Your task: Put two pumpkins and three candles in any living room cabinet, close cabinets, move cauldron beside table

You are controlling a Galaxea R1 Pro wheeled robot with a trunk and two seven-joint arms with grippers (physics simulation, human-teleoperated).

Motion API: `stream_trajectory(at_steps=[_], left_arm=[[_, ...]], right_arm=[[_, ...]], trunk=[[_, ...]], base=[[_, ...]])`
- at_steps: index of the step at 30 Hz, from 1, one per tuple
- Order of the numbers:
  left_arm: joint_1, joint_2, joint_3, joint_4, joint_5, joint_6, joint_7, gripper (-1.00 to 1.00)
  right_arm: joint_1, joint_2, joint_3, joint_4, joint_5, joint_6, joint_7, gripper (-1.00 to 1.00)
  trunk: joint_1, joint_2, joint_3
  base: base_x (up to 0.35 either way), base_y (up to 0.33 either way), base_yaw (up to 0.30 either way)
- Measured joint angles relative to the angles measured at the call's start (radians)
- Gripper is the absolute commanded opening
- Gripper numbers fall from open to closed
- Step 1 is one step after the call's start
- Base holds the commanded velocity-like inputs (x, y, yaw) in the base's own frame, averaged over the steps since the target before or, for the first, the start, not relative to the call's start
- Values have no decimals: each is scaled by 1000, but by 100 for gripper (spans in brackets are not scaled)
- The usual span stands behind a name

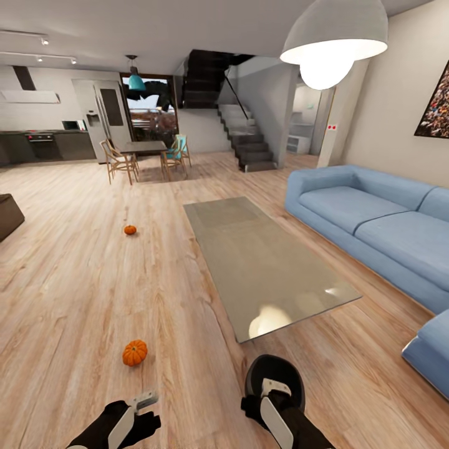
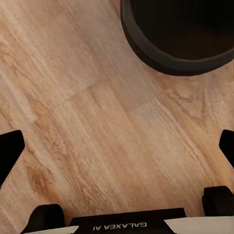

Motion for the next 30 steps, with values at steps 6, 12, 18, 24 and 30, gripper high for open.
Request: stream_trajectory(at_steps=[6, 12, 18, 24, 30], left_arm=[[0, -1, -8, 0, 0, 3, -1, 100], [0, -1, -7, 0, 0, 4, 0, 100], [0, 0, -5, -1, 0, 5, -2, 100], [0, 0, -4, 0, 0, 5, -2, 100], [0, 0, -4, -1, 0, 5, -2, 100]], right_arm=[[1, -1, 1, 53, 0, -87, 7, 100], [1, -1, 0, 55, -3, -88, 9, 100], [1, -1, 0, 55, -5, -88, 9, 100], [1, -1, 0, 55, -6, -88, 9, 100], [1, -1, 0, 55, -5, -88, 9, 100]], trunk=[[0, 0, -1], [-19, 35, 15], [-42, 77, 34], [-65, 119, 53], [-88, 161, 71]], base=[[0, 0, 4], [0, 0, -151], [0, 0, -273], [0, 0, -284], [-106, 0, -286]])
